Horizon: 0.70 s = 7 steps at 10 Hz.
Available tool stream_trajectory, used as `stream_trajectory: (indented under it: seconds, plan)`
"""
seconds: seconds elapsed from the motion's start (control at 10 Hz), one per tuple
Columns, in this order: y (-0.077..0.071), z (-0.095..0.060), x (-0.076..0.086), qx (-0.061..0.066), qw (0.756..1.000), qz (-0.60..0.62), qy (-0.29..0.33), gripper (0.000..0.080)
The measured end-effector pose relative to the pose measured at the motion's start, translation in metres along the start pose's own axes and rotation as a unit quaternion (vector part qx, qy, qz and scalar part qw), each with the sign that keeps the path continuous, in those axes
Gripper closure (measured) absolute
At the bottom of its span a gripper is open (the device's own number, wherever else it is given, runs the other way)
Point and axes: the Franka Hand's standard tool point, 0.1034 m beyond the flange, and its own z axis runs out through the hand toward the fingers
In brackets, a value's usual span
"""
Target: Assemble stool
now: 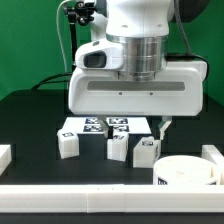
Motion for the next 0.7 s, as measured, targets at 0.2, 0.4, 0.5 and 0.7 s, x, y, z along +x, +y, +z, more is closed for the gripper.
stream_trajectory:
  seconds: [0.2, 0.4, 0.5, 0.7]
  plan:
    - [-0.0041, 0.0021, -0.0016, 0.033, 0.996, 0.088, -0.009, 0.0150]
    - [-0.0104, 0.0065, -0.0063, 0.058, 0.991, 0.120, -0.015, 0.0150]
    - [-0.0099, 0.0063, -0.0074, 0.057, 0.991, 0.117, -0.022, 0.0150]
    - [-0.0101, 0.0065, -0.0074, 0.057, 0.991, 0.116, -0.021, 0.0150]
